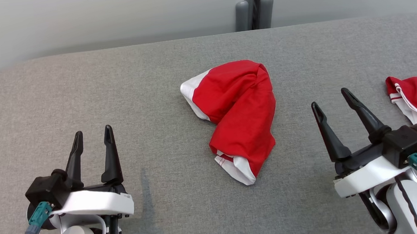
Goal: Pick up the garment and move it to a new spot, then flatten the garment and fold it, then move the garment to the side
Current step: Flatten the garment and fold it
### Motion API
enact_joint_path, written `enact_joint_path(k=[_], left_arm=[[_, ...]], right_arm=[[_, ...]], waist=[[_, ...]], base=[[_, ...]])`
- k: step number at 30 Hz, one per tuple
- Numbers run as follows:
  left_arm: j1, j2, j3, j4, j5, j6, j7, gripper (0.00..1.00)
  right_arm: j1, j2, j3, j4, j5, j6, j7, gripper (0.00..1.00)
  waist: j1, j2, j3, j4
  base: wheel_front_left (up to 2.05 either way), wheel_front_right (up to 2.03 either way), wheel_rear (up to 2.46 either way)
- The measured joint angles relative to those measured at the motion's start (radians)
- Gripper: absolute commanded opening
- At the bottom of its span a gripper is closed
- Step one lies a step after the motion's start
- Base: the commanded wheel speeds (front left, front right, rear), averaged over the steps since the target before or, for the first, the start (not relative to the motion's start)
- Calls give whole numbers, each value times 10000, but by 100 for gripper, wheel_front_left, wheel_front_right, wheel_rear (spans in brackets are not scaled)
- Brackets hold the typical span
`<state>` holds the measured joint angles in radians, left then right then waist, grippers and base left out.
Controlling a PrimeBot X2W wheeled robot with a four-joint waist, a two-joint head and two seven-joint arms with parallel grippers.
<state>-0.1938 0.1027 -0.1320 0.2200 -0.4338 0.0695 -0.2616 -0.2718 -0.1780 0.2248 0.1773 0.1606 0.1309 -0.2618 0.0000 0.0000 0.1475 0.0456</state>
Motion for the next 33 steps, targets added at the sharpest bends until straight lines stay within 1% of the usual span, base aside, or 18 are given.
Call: enact_joint_path(k=[5, 10, 14, 16, 19, 24, 25, 26, 27, 29, 33], left_arm=[[65, -240, 230, -23, 316, -209, 0, 100], [76, -370, 552, 40, 575, -357, 0, 100], [113, -472, 673, 113, 669, -510, 0, 100], [116, -487, 715, 157, 732, -510, 0, 100], [113, -514, 731, 169, 736, -525, 0, 100], [105, -529, 715, 169, 752, -594, 0, 100], [105, -527, 719, 163, 750, -594, 0, 100], [105, -525, 719, 150, 746, -593, 0, 100], [106, -531, 711, 132, 734, -593, 0, 100], [140, -531, 669, 119, 715, -577, 0, 100], [235, -533, 640, 96, 711, -506, 0, 100]], right_arm=[[2, 40, 211, 180, 109, 0, -2, 100], [270, 272, 1227, 757, 420, 0, -2, 100], [362, 522, 1866, 1419, 844, 0, 35, 100], [371, 729, 2056, 1810, 1235, 0, 82, 100], [349, 842, 2506, 2343, 1540, 0, 163, 100], [69, 941, 2704, 3338, 1563, 0, 272, 100], [25, 970, 2694, 3545, 1574, 0, 330, 74], [-14, 1009, 2629, 3737, 1572, 0, 326, 32], [-96, 1049, 2510, 3950, 1528, 0, 326, 0], [-421, 1062, 2199, 4424, 1308, 0, 309, 0], [-795, 1016, 1716, 4564, 982, 0, 161, 0]], waist=[[0, 0, 18, 93], [0, 0, 75, 242], [0, 0, 119, 347], [0, 0, 129, 407], [0, 0, 131, 523], [0, 0, 89, 741], [0, 0, 70, 772], [1, 0, 55, 797], [0, 0, 44, 821], [0, 0, -2, 873], [0, 0, -82, 854]], base=[[0, 0, 0], [0, 0, 0], [0, 0, 0], [0, 0, 0], [0, 0, 0], [0, 0, 0], [0, 0, 0], [0, 0, 0], [0, 0, 0], [0, 0, 0], [0, 0, 0]])
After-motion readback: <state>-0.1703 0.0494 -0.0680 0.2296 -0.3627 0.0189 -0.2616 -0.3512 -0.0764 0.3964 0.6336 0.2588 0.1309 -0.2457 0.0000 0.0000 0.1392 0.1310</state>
